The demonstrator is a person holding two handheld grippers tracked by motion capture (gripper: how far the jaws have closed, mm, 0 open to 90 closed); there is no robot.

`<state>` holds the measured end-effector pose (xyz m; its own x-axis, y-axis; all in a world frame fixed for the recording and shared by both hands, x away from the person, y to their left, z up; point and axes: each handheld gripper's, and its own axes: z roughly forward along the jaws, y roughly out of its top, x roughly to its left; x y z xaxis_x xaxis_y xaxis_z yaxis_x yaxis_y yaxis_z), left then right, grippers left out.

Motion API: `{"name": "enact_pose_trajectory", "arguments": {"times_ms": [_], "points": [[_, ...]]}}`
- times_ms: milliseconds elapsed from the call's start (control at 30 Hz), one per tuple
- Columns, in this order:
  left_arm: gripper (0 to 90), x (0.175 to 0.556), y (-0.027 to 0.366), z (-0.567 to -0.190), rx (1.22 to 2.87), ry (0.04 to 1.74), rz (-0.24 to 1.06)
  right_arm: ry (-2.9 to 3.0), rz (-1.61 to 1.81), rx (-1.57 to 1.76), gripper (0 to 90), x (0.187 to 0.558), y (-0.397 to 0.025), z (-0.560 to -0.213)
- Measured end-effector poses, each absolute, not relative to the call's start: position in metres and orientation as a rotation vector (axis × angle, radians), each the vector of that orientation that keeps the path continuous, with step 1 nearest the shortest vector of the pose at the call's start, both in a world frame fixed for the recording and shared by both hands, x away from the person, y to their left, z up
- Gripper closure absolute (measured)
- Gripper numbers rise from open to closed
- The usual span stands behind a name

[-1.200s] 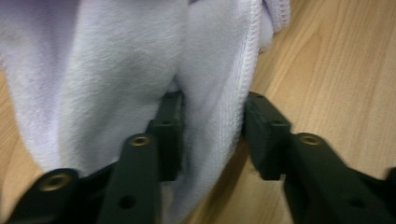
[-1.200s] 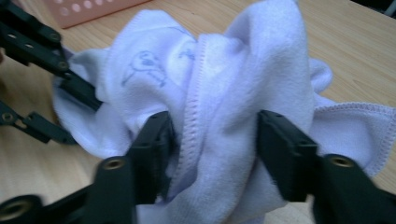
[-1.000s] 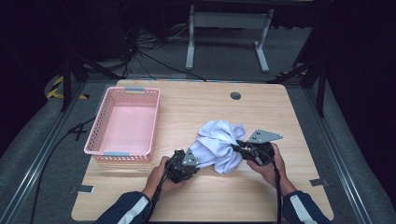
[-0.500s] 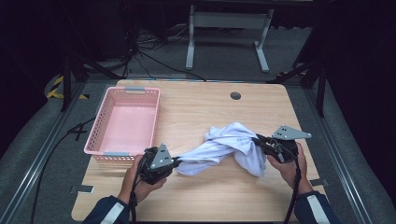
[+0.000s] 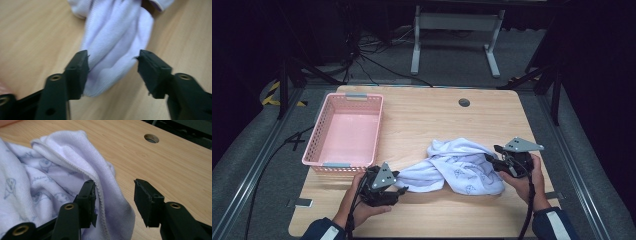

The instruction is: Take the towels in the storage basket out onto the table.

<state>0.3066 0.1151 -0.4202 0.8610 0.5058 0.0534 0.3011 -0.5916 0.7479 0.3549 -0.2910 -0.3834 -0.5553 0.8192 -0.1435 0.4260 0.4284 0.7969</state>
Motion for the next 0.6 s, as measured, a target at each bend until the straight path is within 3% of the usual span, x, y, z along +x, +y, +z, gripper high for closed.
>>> {"name": "enact_pose_trajectory", "arguments": {"times_ms": [100, 367, 600], "points": [[31.4, 0.307, 0.112, -0.429, 2.282, 0.598, 0.316, 2.133, 1.02, 1.025, 51.8, 0.347, -0.293, -0.378], [26.1, 0.321, 0.095, -0.456, 2.342, 0.655, 0.338, 2.211, 1.2, 0.78, 46.4, 0.314, -0.258, -0.366], [27.1, 0.331, 0.094, -0.461, 2.314, 0.7, 0.349, 2.438, 1.055, 0.675, 35.6, 0.322, -0.206, -0.404]]}}
